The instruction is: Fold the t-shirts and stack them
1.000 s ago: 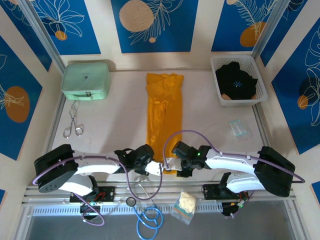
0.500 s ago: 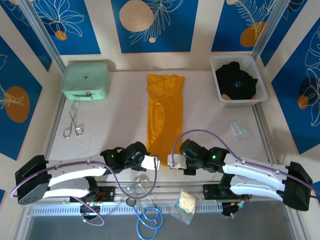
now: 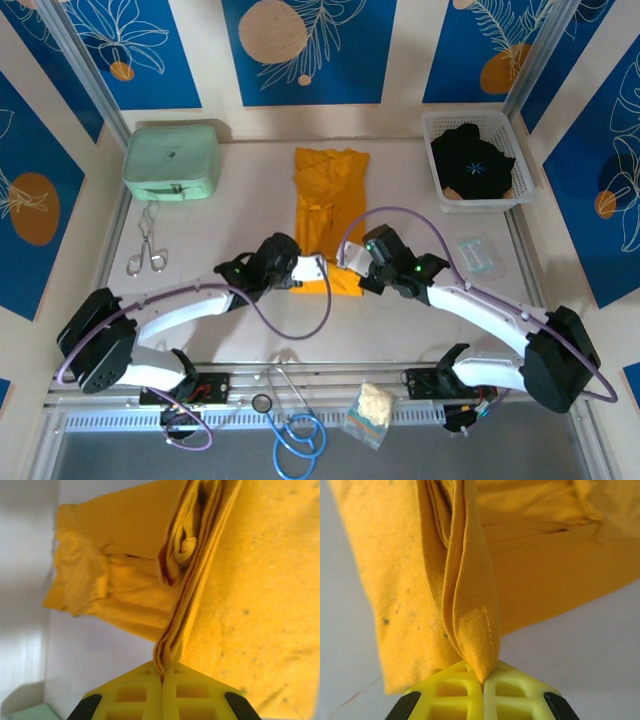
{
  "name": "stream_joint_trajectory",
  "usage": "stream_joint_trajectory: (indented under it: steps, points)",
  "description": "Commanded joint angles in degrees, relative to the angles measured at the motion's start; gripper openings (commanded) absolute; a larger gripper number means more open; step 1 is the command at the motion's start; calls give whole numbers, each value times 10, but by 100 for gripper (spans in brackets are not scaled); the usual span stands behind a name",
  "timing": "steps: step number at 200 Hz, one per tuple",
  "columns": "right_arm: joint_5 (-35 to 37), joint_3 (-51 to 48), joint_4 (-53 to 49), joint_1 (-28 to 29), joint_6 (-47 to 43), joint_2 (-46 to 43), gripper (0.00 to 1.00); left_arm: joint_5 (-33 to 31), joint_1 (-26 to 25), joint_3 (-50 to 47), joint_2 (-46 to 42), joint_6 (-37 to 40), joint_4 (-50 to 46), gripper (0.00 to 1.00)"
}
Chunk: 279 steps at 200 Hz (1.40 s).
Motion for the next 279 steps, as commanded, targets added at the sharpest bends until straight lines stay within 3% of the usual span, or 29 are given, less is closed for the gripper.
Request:
stream_joint_trajectory:
  steps: [1, 50, 122, 135, 166, 174, 197, 222, 250, 279]
  points:
    - [14, 29, 47, -33, -8, 32, 0, 28, 39, 44, 36, 50, 50, 0]
    - [3, 66, 142, -95, -3, 136, 0, 64, 100, 104, 163, 80, 127, 0]
    - [25, 163, 171, -128, 28, 303, 0, 31, 117, 149, 291, 88, 220, 0]
    - [29, 170, 182, -129, 42, 319, 7, 18, 117, 153, 303, 90, 241, 2]
    - [27, 188, 212, -136, 78, 344, 37, -30, 118, 174, 327, 103, 264, 3]
    - [25, 194, 213, -139, 86, 347, 41, -43, 118, 179, 330, 106, 266, 9]
    - [24, 206, 208, -147, 105, 339, 52, -68, 118, 178, 325, 103, 286, 52]
    - [12, 200, 196, -158, 108, 288, 54, -85, 117, 163, 285, 97, 317, 82]
    - [-37, 164, 168, -167, 54, 193, 54, -54, 117, 123, 195, 108, 319, 90]
    - [-177, 100, 62, -162, -87, 80, 55, 122, 118, 44, 55, 174, 173, 86]
